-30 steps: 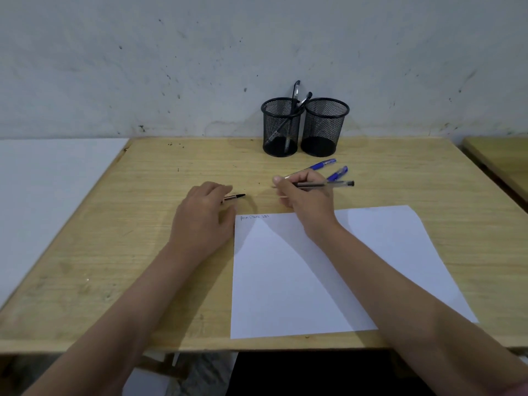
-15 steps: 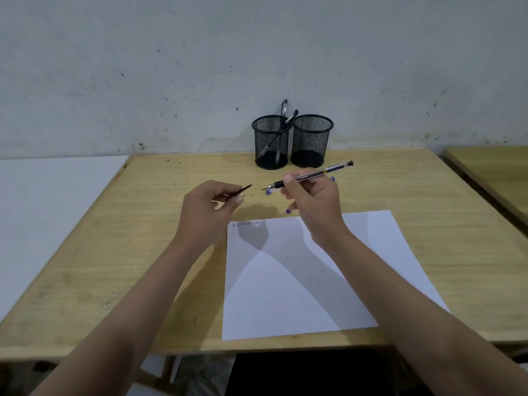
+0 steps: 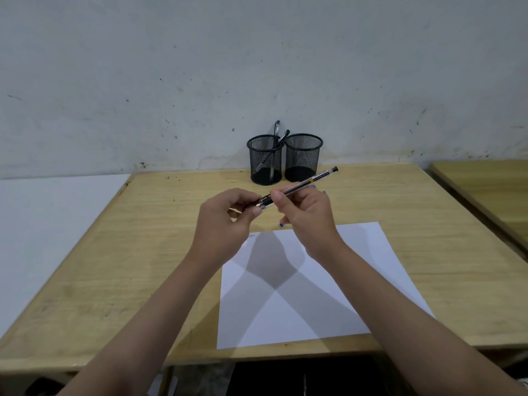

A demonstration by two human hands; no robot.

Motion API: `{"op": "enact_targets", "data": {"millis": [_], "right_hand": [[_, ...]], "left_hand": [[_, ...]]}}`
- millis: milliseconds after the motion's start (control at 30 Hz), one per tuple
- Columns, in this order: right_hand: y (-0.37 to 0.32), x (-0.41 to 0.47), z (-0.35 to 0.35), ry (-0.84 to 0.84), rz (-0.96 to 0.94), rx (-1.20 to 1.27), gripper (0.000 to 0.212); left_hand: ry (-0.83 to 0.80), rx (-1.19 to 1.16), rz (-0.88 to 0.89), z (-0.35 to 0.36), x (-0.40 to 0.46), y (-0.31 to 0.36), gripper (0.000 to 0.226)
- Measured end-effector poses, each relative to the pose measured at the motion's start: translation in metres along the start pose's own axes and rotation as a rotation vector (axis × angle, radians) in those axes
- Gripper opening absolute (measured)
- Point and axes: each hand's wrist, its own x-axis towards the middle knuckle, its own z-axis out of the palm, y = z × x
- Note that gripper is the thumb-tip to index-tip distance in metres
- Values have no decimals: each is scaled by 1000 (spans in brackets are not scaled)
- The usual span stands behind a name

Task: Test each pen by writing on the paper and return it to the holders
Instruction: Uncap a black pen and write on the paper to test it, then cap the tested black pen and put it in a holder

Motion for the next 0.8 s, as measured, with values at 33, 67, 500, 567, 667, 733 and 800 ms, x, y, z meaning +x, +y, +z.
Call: {"op": "enact_targets", "data": {"millis": [33, 67, 500, 567, 667, 733, 800], "right_hand": [[1, 0, -1, -7, -1, -3, 12], [1, -1, -1, -20, -15, -6, 11], [-6, 23, -13, 229, -548, -510, 34], [-5, 34, -20, 140, -760, -703, 20], [-3, 52, -28, 54, -855, -866, 17], [-3, 61, -31, 24, -897, -918, 16], [-3, 73, -33, -43, -922, -940, 15]], "left_hand": [[13, -11, 8, 1, -1, 1, 19], [27, -23, 18, 1, -2, 2, 20], [95, 23, -82, 14, 21, 10, 15], [70, 70, -74, 12, 29, 8, 12], [40, 109, -38, 10, 42, 7, 12], [25, 116, -20, 9, 51, 7, 12], [12, 112, -7, 10, 61, 7, 13]]}}
